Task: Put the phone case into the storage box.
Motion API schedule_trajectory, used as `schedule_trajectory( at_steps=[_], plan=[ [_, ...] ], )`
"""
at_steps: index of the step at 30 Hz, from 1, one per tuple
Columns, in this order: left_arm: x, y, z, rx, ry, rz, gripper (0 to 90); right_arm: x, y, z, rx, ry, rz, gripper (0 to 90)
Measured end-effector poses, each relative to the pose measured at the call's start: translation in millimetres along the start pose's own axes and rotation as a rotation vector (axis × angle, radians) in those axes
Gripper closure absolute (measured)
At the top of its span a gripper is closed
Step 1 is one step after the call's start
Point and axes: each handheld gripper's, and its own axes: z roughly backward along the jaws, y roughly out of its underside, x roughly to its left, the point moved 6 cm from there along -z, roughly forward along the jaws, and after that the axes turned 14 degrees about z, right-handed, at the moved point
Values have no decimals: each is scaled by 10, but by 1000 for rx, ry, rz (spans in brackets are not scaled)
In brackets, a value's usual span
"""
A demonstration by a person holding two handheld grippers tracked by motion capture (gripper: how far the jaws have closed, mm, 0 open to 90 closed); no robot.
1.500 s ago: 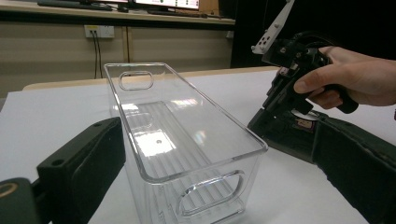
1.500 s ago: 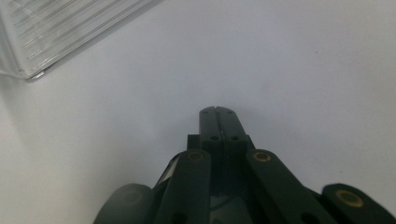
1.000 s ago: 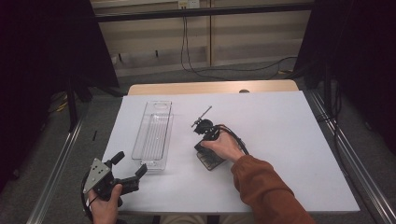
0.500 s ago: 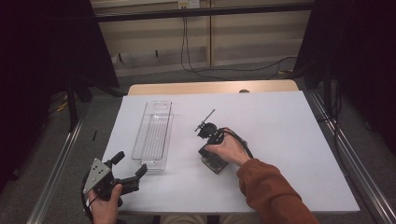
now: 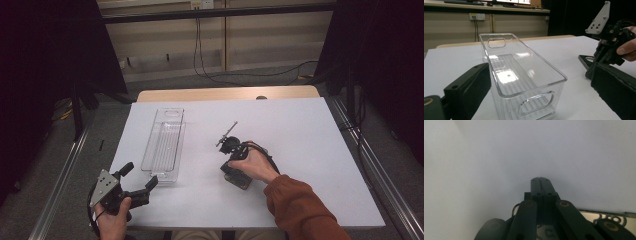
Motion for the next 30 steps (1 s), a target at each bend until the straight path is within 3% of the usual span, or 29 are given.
schedule_trajectory(
  at_steps=[13, 15, 30],
  plan=[
    [4, 5, -10, 8, -10, -9, 31, 72, 286, 127, -9, -6, -16, 900],
    [4, 6, -11, 9, -11, -8, 31, 86, 314, 138, -20, -6, -39, 900],
    [3, 9, -14, 9, -14, -6, 31, 100, 495, 209, -50, -11, -53, 900]
  ],
)
